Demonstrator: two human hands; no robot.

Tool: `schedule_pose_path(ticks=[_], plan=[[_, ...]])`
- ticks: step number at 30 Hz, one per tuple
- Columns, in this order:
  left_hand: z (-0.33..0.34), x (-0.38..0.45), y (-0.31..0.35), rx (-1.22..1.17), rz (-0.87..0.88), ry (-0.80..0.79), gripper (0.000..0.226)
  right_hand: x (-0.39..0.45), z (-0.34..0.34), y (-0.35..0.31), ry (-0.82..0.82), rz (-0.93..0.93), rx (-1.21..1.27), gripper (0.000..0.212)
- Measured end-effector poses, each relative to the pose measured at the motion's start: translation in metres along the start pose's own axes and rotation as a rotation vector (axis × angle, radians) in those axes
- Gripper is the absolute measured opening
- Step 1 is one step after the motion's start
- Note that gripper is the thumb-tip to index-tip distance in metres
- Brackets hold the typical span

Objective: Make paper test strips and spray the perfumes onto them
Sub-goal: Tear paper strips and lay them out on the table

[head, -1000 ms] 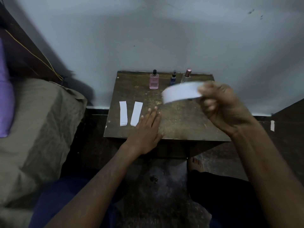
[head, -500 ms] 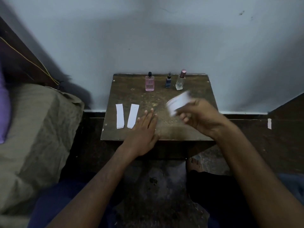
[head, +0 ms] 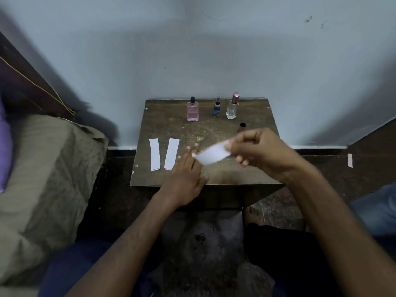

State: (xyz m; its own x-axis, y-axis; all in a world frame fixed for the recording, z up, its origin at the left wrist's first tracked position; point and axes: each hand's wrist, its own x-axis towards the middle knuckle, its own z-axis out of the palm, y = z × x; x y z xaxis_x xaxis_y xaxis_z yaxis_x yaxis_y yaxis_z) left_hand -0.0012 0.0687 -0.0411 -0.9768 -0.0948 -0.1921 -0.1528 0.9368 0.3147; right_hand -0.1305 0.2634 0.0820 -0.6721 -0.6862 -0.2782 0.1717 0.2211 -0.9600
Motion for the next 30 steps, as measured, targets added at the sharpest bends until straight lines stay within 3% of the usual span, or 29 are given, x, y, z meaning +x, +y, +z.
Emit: schedule_pose_path(ticks=[2,3,4,5,7,8,10,14,19,21,23,25,30], plan=[[0.0,-0.001,0.002,-0.01,-0.001,0.016,0.075,-0.006,-0.003,-0.014,-0.298,-0.076,0.649,0.014],[0.0,-0.001,0.002,-0.014,0.002,0.019,0.076,-0.006,-0.003,-0.016,-0.396,-0.067,0.802,0.013],[-0.001,0.0,0.002,-0.019,0.003,0.012,0.077,-0.003,-0.002,-0.01,-0.38,-0.029,0.756,0.014],[-0.002,0.0,0.002,-0.031,0.002,0.005,0.077,-0.001,0.001,-0.002,-0.245,0.055,0.495,0.014],[-0.003,0.0,0.001,-0.055,-0.002,-0.015,0.078,0.002,0.004,0.018,0.084,0.15,-0.266,0.011],[-0.005,0.0,0.0,-0.055,-0.005,-0.027,0.079,0.004,0.004,0.027,0.148,0.164,-0.409,0.01],[-0.01,0.002,-0.001,-0.069,-0.001,-0.006,0.079,0.005,0.003,0.03,0.186,0.136,-0.383,0.009],[-0.022,0.002,0.007,-0.342,0.034,0.199,0.052,0.008,0.001,0.03,0.189,0.069,-0.294,0.008],[-0.04,0.005,0.024,-1.111,-0.332,0.2,0.035,0.014,-0.004,0.037,0.233,0.078,-0.249,0.01],[-0.046,0.005,0.025,-1.424,-0.375,0.207,0.034,0.016,-0.008,0.038,0.258,0.035,-0.183,0.012],[-0.053,0.0,0.025,-1.477,-0.332,0.288,0.026,0.017,-0.012,0.038,0.268,-0.034,-0.11,0.014],[-0.056,-0.004,0.025,-1.387,-0.256,0.4,0.011,0.017,-0.014,0.034,0.287,-0.11,-0.036,0.014],[-0.058,-0.008,0.025,-1.357,-0.133,0.592,0.008,0.013,-0.009,0.022,0.279,-0.283,0.037,0.007]])
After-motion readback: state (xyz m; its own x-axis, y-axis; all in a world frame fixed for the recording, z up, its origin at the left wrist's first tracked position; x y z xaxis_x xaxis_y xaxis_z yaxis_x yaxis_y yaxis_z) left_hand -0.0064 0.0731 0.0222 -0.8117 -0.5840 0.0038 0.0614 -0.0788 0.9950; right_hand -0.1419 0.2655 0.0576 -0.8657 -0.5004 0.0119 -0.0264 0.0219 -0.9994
